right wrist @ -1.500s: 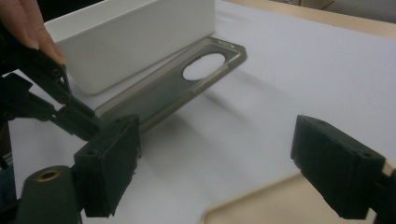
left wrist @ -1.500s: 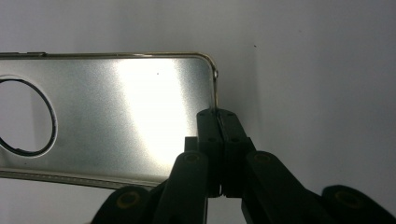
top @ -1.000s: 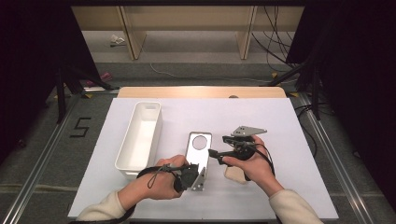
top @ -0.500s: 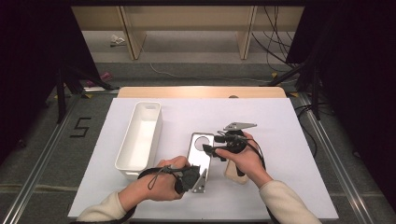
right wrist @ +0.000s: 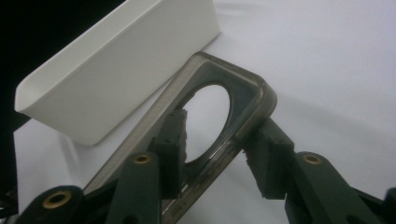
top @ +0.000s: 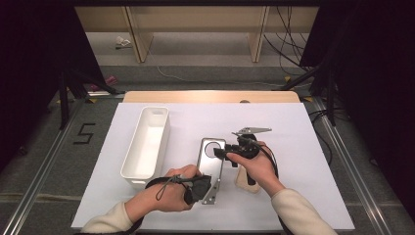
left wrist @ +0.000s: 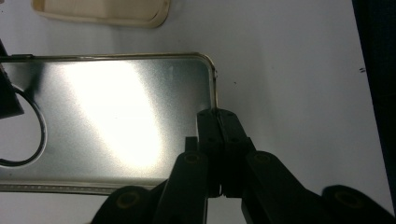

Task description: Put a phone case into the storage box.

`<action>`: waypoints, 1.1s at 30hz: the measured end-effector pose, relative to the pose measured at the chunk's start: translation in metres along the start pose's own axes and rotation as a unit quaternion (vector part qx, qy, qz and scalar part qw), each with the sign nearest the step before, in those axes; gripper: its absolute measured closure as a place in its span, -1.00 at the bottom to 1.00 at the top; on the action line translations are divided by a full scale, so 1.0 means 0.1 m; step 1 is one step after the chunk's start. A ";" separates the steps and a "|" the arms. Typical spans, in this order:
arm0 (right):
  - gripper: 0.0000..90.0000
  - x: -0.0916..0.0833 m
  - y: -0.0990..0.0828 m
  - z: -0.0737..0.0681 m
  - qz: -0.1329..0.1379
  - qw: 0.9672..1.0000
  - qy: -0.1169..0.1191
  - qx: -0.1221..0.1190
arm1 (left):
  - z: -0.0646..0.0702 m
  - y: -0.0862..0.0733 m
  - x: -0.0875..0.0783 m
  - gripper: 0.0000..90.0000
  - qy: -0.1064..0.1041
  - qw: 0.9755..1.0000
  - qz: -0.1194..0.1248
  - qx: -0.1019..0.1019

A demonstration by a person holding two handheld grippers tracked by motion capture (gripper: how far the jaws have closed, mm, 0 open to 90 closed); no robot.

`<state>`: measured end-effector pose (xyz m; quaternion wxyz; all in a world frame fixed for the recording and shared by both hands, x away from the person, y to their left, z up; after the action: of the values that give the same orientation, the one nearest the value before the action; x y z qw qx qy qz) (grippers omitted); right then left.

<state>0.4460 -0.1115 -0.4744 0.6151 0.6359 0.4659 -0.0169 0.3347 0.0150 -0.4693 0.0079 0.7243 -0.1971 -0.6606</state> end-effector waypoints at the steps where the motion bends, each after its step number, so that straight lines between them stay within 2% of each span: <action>1: 0.37 0.00 0.01 0.00 0.002 1.000 0.001 0.004 | 0.00 0.00 0.01 0.97 0.001 1.000 -0.002 0.001; 4: 0.45 -0.03 0.03 -0.01 0.007 1.000 0.007 0.019 | -0.01 -0.01 0.03 0.97 0.002 1.000 0.000 -0.002; 7: 0.53 -0.06 0.05 -0.03 0.014 0.999 0.011 0.037 | -0.03 -0.01 0.05 0.97 0.004 1.000 -0.001 0.005; 10: 0.61 -0.08 0.07 -0.04 0.018 0.998 0.014 0.057 | -0.03 -0.02 0.10 0.97 0.003 1.000 0.001 -0.005; 13: 0.67 -0.11 0.08 -0.06 0.019 0.998 0.016 0.065 | -0.05 -0.02 0.12 0.97 0.006 1.000 0.000 0.001; 17: 0.80 -0.16 0.11 -0.11 0.026 0.995 0.029 0.090 | -0.07 -0.03 0.14 0.96 0.015 1.000 -0.005 0.001; 19: 0.82 -0.20 0.13 -0.14 0.032 0.994 0.035 0.101 | -0.08 -0.04 0.12 0.96 0.017 1.000 0.002 -0.005; 20: 0.83 -0.22 0.15 -0.16 0.036 0.994 0.033 0.098 | -0.09 -0.05 0.10 0.96 0.018 1.000 -0.006 0.001; 26: 0.83 -0.28 0.20 -0.20 0.046 0.994 0.036 0.091 | -0.11 -0.05 0.07 0.94 0.025 1.000 0.007 -0.007; 28: 0.83 -0.29 0.21 -0.19 0.049 0.994 0.035 0.090 | -0.12 -0.05 0.05 0.90 0.029 0.999 0.017 -0.015; 30: 0.83 -0.30 0.22 -0.18 0.054 0.995 0.026 0.077 | -0.14 -0.06 0.00 0.75 0.037 0.998 0.034 -0.029; 31: 0.83 -0.30 0.22 -0.18 0.054 0.996 0.020 0.068 | -0.14 -0.04 -0.01 0.67 0.039 0.996 0.065 -0.047; 32: 0.83 -0.31 0.22 -0.18 0.054 0.996 0.020 0.069 | -0.16 -0.04 -0.06 0.57 0.044 0.995 0.076 -0.052; 33: 0.83 -0.31 0.22 -0.18 0.057 0.996 0.021 0.069 | -0.17 -0.04 -0.11 0.45 0.048 0.992 0.097 -0.068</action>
<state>0.4321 -0.1105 -0.4352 0.5598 0.7025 0.4395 -0.0007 0.3519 0.0174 -0.4578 0.1304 0.7304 -0.2208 -0.6330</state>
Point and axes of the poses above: each handheld gripper's, and its own axes: x roughly forward along the jaws, y roughly out of its top, z roughly to its right, the point moved 6 cm from there along x, roughly forward along the jaws, and after that the axes turned 14 degrees about -y, right-handed, at the moved point
